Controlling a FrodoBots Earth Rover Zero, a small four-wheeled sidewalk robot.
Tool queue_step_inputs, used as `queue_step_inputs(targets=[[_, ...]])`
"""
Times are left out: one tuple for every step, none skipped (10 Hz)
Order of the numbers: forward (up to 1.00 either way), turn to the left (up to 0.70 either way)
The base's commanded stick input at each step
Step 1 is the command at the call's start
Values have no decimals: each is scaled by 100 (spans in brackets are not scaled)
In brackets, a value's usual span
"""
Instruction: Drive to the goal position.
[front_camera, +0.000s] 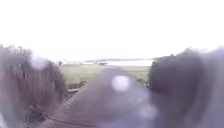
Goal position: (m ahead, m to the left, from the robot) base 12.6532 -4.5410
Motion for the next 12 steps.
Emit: queue_step_inputs(targets=[[70, 0], [70, 0], [70, 0], [70, 0], [70, 0], [70, 0], [70, 0], [70, 0], [70, 0], [70, 0], [70, 0], [70, 0]])
